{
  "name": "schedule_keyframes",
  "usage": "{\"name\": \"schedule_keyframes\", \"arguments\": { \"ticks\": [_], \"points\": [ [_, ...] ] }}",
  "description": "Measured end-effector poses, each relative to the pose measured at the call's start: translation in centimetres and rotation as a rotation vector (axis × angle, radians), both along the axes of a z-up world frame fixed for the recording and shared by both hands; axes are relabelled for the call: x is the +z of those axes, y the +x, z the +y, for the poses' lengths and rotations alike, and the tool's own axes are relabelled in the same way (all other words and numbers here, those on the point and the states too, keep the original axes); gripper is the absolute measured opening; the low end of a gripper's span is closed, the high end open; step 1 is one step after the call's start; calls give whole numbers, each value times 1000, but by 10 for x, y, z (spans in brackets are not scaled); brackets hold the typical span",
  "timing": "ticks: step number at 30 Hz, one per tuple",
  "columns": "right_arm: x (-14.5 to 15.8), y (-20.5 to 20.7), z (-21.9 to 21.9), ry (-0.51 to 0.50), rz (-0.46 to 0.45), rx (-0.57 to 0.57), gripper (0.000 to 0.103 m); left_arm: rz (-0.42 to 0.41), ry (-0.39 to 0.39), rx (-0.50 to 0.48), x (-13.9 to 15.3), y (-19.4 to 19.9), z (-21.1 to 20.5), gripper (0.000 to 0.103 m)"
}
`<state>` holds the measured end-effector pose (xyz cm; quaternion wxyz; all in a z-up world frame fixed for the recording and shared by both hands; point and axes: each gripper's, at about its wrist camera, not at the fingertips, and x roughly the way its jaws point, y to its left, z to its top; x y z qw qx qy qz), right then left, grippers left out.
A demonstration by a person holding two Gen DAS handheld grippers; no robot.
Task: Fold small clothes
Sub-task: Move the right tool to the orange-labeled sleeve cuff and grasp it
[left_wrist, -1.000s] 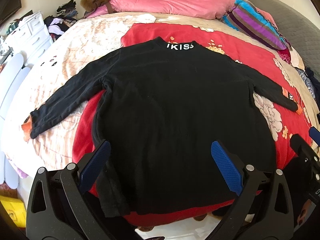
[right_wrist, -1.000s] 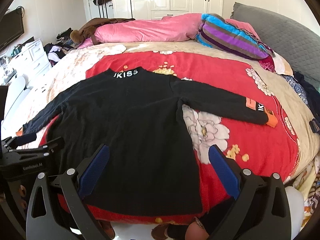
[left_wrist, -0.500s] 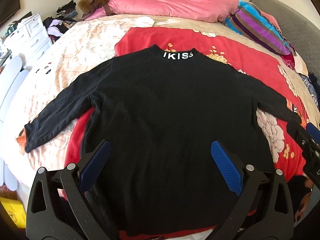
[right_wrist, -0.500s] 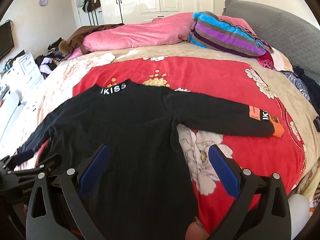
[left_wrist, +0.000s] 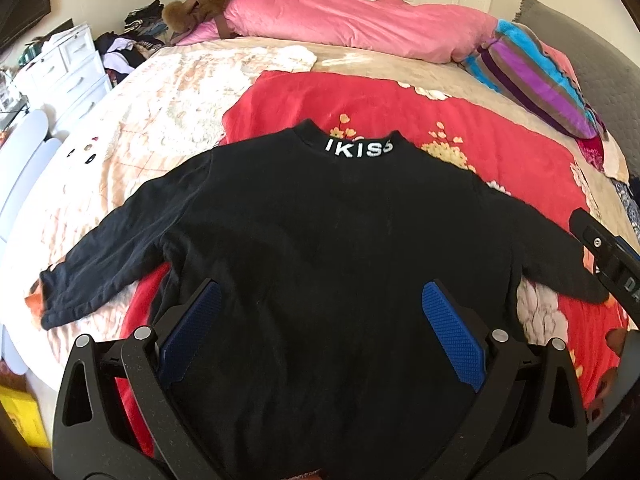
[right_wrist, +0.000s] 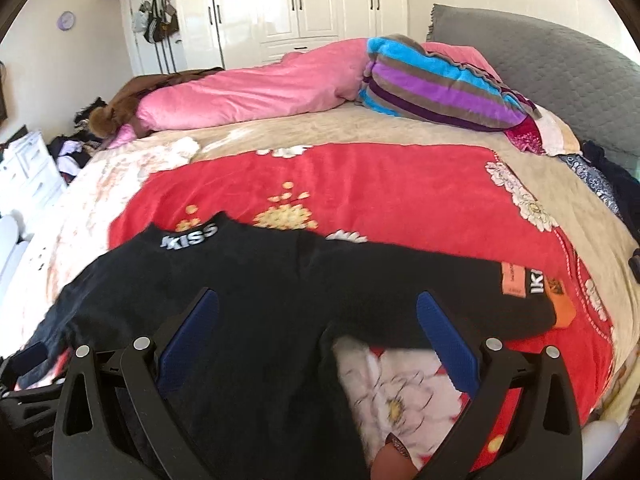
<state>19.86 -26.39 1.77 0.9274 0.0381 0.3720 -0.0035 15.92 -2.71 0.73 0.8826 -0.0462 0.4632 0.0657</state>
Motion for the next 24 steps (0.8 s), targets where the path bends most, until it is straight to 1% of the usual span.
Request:
{"name": "schedule_keyframes", "arguments": {
  "ticks": [3,8,12,15,18,19,21,24],
  "points": [
    [-4,15,-12,10,6,-33,99,9,13,6,-4,15,-6,95],
    [-14,31,-42,21,0,-117,99,19,3,4,-13,36,-21,95],
    [-33,42,-78,22,46,-188,99,36,-2,-3,-24,54,-42,95],
    [-42,43,-105,9,59,-246,99,52,-12,-22,-34,63,-62,95],
    [-48,41,-145,-41,59,-355,99,64,-13,-53,-45,69,-79,95],
    [-52,40,-166,-47,65,-410,99,72,-8,-65,-49,70,-86,95],
    [-57,37,-191,-34,73,-469,99,81,4,-82,-55,72,-96,95],
    [-71,30,-240,20,102,-582,99,83,15,-113,-63,74,-108,95]
  ]
}}
